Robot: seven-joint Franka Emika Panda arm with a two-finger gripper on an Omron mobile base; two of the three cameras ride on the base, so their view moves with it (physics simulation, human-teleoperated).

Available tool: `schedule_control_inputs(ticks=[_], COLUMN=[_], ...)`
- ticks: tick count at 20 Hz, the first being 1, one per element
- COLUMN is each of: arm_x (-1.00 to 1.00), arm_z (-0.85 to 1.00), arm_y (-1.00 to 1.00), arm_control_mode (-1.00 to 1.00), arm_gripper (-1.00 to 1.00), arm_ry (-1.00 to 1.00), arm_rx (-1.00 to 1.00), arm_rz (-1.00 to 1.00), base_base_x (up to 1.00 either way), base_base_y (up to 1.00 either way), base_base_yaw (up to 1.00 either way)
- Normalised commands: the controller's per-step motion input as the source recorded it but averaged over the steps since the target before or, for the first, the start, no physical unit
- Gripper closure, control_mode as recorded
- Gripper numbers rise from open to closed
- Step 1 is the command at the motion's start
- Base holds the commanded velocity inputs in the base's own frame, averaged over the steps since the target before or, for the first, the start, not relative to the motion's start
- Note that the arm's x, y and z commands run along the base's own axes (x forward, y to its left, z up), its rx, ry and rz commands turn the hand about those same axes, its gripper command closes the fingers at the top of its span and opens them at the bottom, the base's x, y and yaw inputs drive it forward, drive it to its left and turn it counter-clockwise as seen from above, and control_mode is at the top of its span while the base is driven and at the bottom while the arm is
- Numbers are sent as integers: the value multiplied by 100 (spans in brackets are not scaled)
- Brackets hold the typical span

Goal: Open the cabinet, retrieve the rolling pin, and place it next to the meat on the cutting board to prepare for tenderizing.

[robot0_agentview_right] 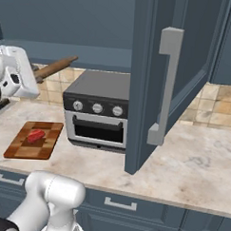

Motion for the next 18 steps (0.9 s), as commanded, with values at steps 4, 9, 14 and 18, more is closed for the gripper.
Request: schedule_control_inputs(ticks=[4, 9, 14, 18], arm_x=[-48, -24, -2, 19], arm_z=[-36, -43, -48, -52], arm_y=[72, 74, 72, 62], arm_control_mode=[-100, -100, -100, -100], arm_gripper=[100, 100, 100, 100], arm_ry=[3, 3, 3, 8], arm_rx=[-2, -6, -7, -12], arm_rz=[10, 12, 10, 3], base_base_x=[0, 0, 0, 0], base_base_y=[0, 0, 0, 0], base_base_yaw=[0, 0, 0, 0])
